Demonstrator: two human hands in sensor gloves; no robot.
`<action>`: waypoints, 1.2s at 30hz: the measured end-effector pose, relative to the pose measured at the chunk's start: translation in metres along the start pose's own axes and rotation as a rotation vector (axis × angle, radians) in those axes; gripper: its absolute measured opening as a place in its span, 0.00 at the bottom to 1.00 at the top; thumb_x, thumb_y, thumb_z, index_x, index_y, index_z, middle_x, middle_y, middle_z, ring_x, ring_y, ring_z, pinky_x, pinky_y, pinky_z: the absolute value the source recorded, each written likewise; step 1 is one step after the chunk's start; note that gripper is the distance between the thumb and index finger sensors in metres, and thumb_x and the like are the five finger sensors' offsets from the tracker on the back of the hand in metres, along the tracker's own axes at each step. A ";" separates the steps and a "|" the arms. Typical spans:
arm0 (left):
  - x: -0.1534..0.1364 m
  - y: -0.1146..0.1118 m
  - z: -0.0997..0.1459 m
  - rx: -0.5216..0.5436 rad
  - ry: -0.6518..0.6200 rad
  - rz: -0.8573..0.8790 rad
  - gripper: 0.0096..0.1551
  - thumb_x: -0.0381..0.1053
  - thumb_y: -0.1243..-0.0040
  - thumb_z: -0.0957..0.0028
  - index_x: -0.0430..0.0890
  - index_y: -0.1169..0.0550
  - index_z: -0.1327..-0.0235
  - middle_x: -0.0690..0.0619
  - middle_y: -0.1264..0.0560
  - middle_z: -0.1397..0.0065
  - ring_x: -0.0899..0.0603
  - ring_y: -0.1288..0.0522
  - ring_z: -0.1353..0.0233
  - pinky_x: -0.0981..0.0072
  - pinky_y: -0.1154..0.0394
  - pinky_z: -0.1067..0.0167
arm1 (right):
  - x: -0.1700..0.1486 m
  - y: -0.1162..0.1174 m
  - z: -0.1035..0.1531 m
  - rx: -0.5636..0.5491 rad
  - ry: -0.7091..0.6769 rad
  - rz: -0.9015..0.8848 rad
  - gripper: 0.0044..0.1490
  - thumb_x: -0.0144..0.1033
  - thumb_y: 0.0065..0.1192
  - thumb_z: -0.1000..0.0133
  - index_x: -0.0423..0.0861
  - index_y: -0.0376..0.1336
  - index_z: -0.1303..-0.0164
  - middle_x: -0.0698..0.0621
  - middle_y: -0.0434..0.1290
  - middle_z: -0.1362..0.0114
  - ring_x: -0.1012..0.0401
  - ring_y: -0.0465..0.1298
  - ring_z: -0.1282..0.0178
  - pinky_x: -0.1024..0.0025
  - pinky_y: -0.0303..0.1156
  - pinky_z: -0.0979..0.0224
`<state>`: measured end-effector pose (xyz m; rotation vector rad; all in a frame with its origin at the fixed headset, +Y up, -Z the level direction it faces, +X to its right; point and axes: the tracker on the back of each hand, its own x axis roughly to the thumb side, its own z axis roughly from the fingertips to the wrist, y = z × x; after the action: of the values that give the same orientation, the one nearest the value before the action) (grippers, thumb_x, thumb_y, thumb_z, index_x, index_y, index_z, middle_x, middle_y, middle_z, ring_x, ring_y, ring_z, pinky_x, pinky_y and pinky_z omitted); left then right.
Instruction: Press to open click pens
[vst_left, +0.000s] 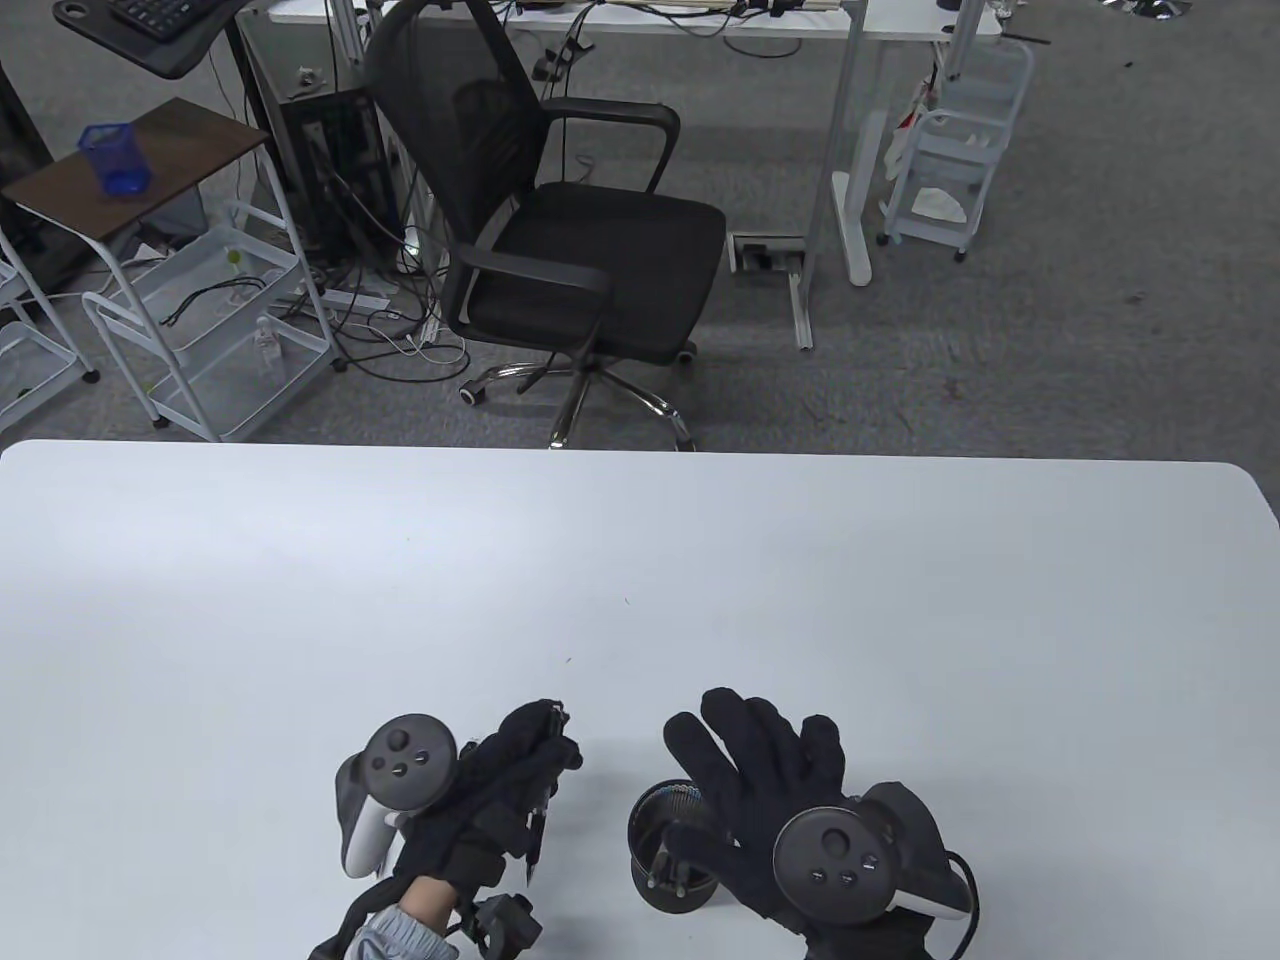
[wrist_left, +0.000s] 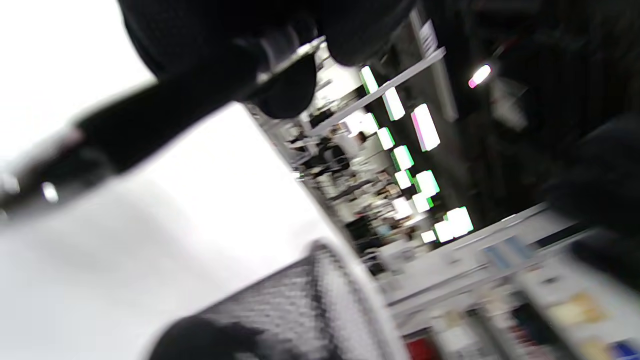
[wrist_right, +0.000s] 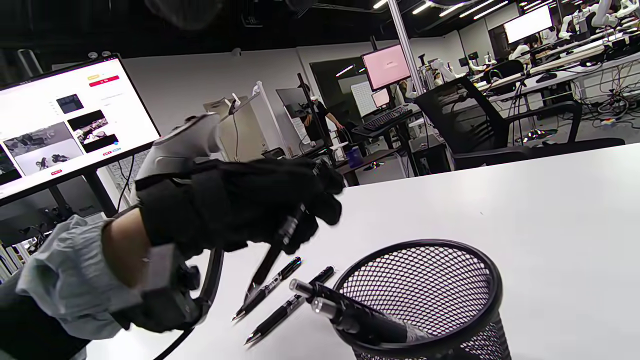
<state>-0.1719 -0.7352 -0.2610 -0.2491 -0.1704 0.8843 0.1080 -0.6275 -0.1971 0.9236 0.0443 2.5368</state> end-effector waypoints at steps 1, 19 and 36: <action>0.002 -0.005 -0.005 -0.023 0.042 -0.060 0.30 0.49 0.43 0.25 0.37 0.33 0.17 0.42 0.22 0.29 0.42 0.20 0.41 0.60 0.16 0.44 | 0.000 0.000 0.000 -0.001 -0.002 0.000 0.48 0.53 0.45 0.29 0.41 0.40 0.05 0.25 0.37 0.07 0.24 0.44 0.14 0.16 0.31 0.29; 0.000 -0.057 -0.068 -0.144 0.490 -0.682 0.34 0.52 0.38 0.28 0.35 0.32 0.19 0.38 0.24 0.30 0.45 0.17 0.44 0.70 0.13 0.50 | 0.001 -0.005 0.004 -0.027 -0.027 -0.013 0.48 0.53 0.45 0.29 0.41 0.40 0.05 0.26 0.37 0.07 0.24 0.44 0.14 0.16 0.31 0.29; -0.004 -0.069 -0.070 -0.144 0.498 -0.726 0.39 0.56 0.35 0.31 0.34 0.33 0.18 0.37 0.26 0.30 0.44 0.18 0.40 0.68 0.13 0.46 | 0.001 -0.006 0.005 -0.027 -0.022 -0.013 0.48 0.53 0.45 0.29 0.41 0.40 0.05 0.25 0.37 0.07 0.24 0.44 0.14 0.16 0.31 0.29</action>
<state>-0.1056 -0.7904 -0.3083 -0.4941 0.1394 0.0733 0.1126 -0.6218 -0.1937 0.9378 0.0095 2.5083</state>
